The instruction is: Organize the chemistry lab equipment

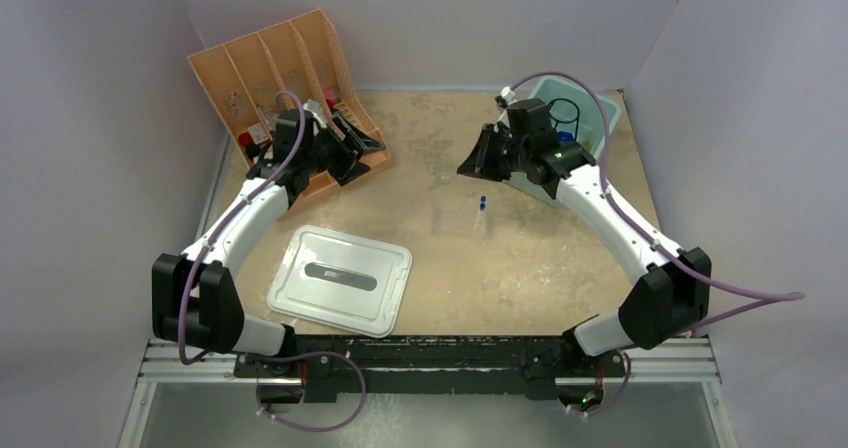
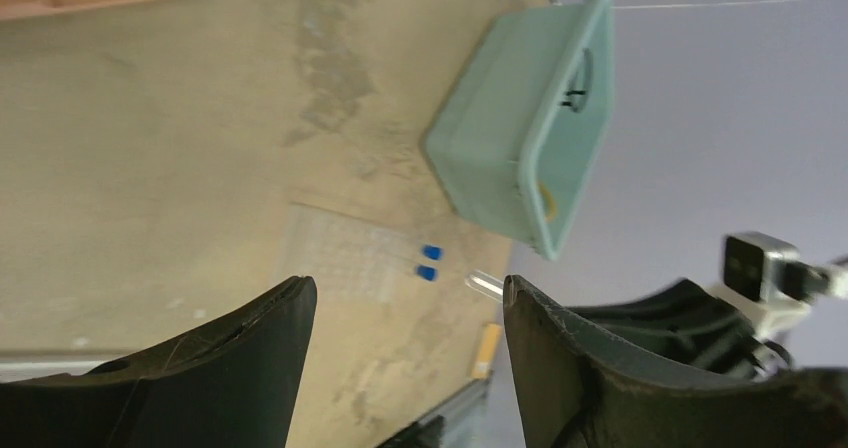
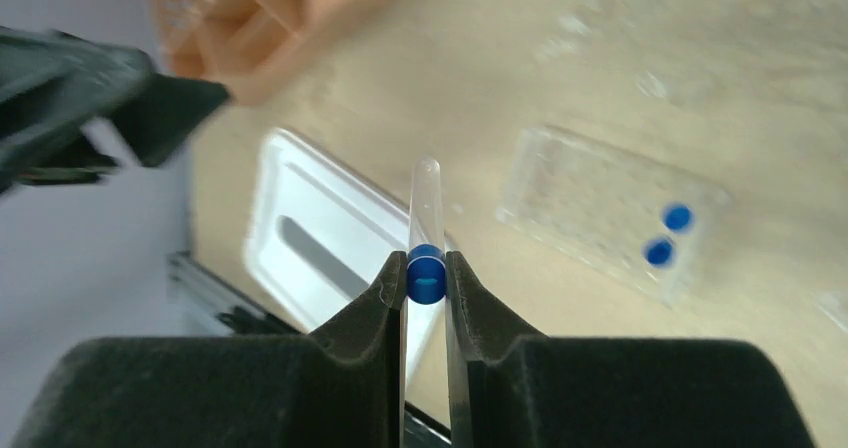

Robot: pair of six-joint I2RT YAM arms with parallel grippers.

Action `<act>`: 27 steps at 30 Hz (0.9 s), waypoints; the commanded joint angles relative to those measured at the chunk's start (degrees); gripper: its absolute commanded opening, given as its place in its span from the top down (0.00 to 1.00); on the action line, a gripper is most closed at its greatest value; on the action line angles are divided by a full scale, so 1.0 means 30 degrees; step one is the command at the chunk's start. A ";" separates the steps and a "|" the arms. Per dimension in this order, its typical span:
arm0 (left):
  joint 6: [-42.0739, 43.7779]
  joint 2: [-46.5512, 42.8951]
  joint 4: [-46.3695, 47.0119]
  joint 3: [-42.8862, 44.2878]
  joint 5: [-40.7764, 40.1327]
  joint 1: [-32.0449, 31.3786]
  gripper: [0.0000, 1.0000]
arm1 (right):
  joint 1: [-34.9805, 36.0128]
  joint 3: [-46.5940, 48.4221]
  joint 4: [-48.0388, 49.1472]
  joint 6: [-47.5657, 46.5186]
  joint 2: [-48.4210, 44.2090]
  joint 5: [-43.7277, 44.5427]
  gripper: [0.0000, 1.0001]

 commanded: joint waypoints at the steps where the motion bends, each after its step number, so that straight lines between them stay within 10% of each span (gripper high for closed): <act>1: 0.5095 -0.0129 -0.4544 0.1205 -0.3644 0.0040 0.32 | 0.1879 0.0803 -0.6060 -0.2862 -0.0383 0.5319 0.89; 14: 0.7074 -0.0331 -0.5929 0.1072 -0.5114 0.0040 0.33 | 0.5281 0.0477 -0.9488 0.0774 0.0718 1.4074 0.90; 27: 0.6871 -0.0300 -0.5494 0.0523 -0.4651 0.0040 0.33 | 0.5277 -0.0793 -0.6940 0.1367 0.1729 1.3885 0.91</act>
